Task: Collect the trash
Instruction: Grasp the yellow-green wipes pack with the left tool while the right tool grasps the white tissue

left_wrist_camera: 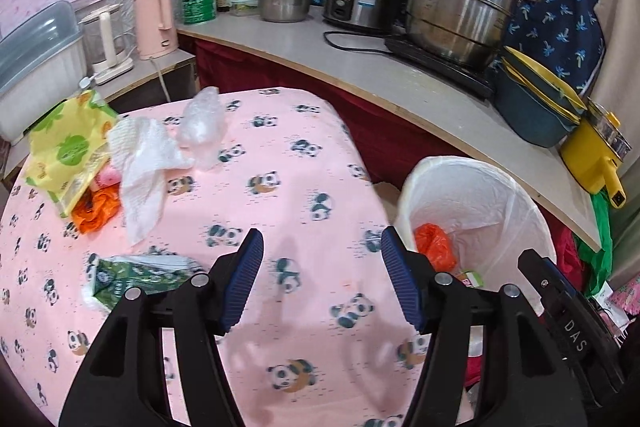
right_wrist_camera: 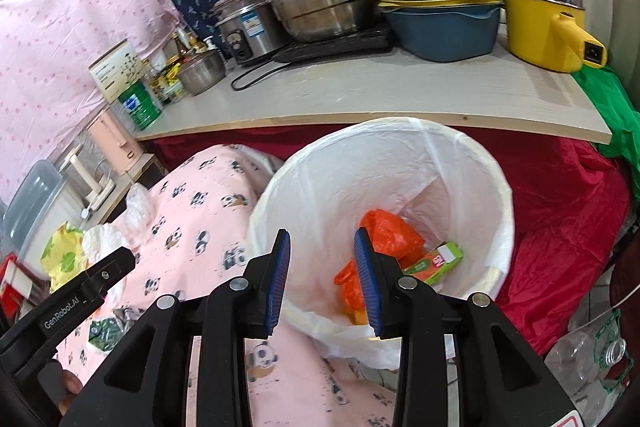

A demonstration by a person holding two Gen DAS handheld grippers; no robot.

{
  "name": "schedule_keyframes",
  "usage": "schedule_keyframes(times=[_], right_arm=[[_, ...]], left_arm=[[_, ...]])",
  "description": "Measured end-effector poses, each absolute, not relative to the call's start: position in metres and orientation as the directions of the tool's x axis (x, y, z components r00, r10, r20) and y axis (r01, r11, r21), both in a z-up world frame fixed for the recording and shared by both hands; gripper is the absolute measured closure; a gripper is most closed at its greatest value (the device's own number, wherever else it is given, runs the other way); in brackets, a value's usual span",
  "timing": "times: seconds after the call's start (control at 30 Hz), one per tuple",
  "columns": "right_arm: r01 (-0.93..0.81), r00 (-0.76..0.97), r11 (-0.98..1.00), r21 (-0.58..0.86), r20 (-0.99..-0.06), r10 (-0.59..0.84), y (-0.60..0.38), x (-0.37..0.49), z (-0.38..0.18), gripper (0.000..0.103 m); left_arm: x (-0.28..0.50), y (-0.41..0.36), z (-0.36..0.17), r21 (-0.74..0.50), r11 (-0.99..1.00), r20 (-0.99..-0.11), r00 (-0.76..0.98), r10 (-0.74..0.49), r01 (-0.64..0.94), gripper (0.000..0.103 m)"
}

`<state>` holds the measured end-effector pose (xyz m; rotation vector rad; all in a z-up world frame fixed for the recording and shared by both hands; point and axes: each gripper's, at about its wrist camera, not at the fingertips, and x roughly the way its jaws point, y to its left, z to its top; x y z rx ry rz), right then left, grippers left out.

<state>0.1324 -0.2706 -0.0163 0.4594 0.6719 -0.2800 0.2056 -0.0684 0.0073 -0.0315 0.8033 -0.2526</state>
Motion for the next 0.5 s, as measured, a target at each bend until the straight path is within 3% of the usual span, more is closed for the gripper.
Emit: schedule_keyframes(times=[0.5], right_arm=[[0.184,0.741,0.943,0.277,-0.669,0.052,-0.157,0.166,-0.009,0.070]], left_arm=[[0.211,0.049,0.007,-0.115,0.992,-0.698,0.707,-0.117,0.051,0.045]])
